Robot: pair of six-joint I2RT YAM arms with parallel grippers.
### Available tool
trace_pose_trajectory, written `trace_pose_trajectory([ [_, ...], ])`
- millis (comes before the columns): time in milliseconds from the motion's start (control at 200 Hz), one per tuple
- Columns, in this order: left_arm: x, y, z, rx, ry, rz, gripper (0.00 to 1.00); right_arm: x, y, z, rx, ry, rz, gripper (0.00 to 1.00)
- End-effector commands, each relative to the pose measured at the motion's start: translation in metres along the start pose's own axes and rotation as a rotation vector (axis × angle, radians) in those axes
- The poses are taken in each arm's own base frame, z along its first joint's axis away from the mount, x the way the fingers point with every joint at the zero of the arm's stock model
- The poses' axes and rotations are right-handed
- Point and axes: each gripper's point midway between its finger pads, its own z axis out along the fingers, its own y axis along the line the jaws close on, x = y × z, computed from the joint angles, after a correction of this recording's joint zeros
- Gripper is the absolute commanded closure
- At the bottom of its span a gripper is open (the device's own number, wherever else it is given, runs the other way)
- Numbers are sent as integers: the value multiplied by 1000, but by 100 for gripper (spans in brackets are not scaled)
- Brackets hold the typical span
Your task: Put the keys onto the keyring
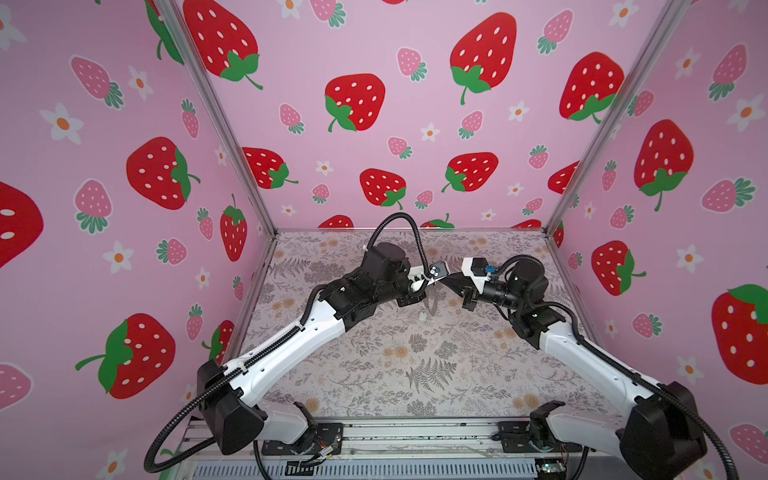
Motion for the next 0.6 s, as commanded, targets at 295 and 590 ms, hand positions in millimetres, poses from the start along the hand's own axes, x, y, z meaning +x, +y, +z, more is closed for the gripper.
trace_pose_trajectory([
  [295,-21,11,-8,-33,-49,-7,100,-8,0,3,14,-51,10,100],
  [590,-21,11,-11,-43,-48,7,100,-6,-4,4,41,-53,43,100],
])
